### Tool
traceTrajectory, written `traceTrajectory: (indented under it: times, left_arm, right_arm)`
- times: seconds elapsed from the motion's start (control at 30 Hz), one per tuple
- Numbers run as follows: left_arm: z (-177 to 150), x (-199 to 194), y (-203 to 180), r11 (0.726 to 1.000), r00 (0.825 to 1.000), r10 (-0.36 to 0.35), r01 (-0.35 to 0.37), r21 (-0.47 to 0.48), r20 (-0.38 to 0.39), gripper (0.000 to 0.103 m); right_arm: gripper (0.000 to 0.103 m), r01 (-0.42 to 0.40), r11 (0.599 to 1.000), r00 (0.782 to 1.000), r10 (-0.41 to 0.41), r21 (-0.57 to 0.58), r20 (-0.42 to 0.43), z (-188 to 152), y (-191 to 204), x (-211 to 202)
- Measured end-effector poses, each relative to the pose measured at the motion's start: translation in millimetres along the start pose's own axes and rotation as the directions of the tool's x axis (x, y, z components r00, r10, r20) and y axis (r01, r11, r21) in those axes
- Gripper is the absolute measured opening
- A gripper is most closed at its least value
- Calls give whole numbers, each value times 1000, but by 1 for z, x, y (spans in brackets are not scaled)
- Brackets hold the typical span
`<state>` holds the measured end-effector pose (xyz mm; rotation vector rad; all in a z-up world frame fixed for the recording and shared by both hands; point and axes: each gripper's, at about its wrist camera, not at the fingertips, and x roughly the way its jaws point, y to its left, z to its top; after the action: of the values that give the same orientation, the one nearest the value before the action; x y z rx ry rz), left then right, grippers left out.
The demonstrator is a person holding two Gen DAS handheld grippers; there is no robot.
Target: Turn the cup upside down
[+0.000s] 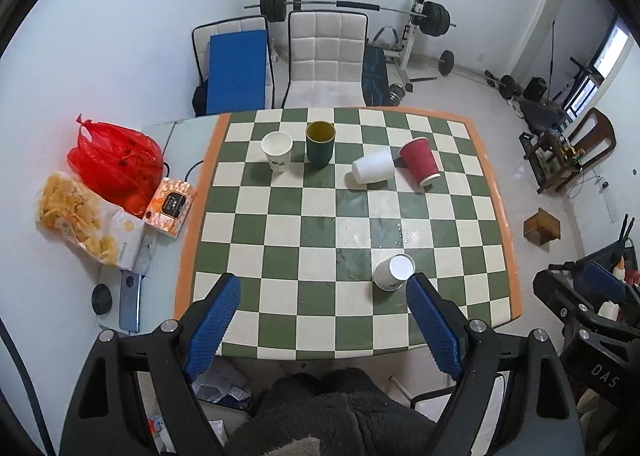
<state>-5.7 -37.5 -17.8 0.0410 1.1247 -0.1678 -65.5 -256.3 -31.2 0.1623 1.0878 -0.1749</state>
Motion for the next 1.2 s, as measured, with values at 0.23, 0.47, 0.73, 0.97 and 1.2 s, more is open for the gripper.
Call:
traceTrajectory:
  times: [0.23, 0.47, 0.73, 0.97, 1.2]
  left_arm:
    - [-6, -4, 1, 1000, 1000, 10, -10, -5, -5, 85]
    - [-15, 1, 2, 1000, 999, 11, -11, -7, -35, 85]
    - [-16, 3, 2, 1000, 999, 14, -14, 0, -44, 85]
    - [-15, 3, 3, 1000, 999, 24, -24, 8, -41, 85]
    - [-12, 5, 7, 1000, 999, 27, -27, 9, -41, 85]
  right_arm:
    - [97, 10, 1000, 1000, -10, -23, -18, -3, 3, -10]
    - [97, 13, 999, 999, -15, -40, -43, -5, 6, 0]
    - [97, 8, 999, 999, -10, -34, -53, -4, 3, 6]
    - [97, -1, 999, 998, -1, -33, -59, -4, 4, 9]
    - [97, -10, 999, 998, 8, -34, -61, -5, 5, 11]
